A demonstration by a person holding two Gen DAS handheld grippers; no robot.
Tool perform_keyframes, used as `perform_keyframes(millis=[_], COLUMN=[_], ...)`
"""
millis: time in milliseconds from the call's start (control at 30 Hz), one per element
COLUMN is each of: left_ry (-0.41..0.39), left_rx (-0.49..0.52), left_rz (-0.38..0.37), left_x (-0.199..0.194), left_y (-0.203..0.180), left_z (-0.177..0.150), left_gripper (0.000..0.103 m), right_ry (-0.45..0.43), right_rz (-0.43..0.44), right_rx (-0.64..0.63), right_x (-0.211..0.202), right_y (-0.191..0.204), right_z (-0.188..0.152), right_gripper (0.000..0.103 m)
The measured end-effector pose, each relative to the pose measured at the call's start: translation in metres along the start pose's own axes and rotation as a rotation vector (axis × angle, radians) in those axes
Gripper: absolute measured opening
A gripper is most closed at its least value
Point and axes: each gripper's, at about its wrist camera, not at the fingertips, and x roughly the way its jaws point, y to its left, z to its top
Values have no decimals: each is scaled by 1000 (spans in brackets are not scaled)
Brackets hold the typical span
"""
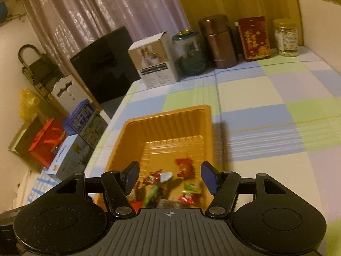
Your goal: Organize snacks
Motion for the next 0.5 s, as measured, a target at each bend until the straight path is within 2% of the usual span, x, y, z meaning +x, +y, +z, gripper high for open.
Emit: perform_keyframes(millis=[167,500], left_ry=[-19,-25], left_rx=[1,28], left_rz=[4,4], left_x=[-17,-57], left_y=[-5,-23], left_z=[-9,-29], left_gripper=[103,103], right_ry=[13,39], right_rz=[-62,-147], right_rx=[44,8], right_x=[-25,-75], right_y=[-12,-14], right_z=[-16,-50], right_gripper=[64,65])
